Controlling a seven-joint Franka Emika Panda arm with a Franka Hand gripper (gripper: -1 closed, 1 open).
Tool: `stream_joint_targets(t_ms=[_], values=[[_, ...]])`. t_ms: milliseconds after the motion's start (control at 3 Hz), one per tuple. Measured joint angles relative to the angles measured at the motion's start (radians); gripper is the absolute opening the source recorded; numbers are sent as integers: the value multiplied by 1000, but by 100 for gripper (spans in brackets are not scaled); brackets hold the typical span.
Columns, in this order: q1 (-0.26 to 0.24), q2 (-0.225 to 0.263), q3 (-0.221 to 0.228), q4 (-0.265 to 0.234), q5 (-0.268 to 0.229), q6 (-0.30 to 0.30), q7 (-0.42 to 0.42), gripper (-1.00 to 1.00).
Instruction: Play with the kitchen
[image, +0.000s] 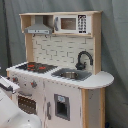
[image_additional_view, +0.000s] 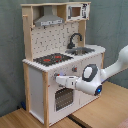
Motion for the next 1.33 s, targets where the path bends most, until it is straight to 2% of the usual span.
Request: stream_joint_targets(t_ms=[333,667,1000,1333], values=[[-36,-18,9,23,-29,1,-86,100],[-58,-43,9,36,-40,27,-110,100],[-58,-43,9,37,-40,27,-110,-100],[-60,-47,9,55,-37,40,-8,-100]])
